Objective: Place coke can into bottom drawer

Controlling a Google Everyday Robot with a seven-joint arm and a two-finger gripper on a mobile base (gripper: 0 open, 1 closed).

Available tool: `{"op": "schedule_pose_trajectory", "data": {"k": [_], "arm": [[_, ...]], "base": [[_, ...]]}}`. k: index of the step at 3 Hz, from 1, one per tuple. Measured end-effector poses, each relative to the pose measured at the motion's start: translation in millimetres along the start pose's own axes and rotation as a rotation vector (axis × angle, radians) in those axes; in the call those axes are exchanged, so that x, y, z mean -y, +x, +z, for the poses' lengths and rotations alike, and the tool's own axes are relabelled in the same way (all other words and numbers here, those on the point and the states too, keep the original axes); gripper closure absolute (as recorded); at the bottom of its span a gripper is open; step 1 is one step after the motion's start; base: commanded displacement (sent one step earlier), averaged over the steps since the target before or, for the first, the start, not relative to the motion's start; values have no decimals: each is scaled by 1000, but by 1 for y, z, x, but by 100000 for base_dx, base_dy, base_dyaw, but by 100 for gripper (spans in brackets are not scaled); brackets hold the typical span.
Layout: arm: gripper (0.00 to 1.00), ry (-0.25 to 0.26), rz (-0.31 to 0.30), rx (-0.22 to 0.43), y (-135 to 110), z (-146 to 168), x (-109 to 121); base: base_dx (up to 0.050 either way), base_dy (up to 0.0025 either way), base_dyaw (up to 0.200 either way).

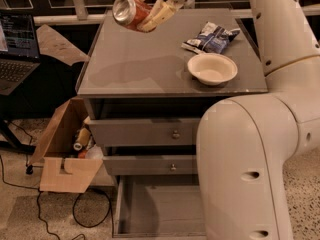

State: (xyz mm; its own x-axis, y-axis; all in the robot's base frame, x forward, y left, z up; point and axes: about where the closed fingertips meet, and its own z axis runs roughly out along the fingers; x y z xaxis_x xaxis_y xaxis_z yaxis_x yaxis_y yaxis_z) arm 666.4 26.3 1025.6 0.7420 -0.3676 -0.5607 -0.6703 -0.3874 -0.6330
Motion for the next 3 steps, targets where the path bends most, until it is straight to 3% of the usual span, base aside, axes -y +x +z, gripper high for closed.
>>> {"op": "schedule_pose_trajectory", "data": {"k": [1,2,3], "arm": [[100,1,0,0,0,0,0],[100,-6,67,34,5,12,-4],[100,-7,167,115,-4,12,-16]], "base": [[0,0,0],[0,0,0],[0,0,0]]}}
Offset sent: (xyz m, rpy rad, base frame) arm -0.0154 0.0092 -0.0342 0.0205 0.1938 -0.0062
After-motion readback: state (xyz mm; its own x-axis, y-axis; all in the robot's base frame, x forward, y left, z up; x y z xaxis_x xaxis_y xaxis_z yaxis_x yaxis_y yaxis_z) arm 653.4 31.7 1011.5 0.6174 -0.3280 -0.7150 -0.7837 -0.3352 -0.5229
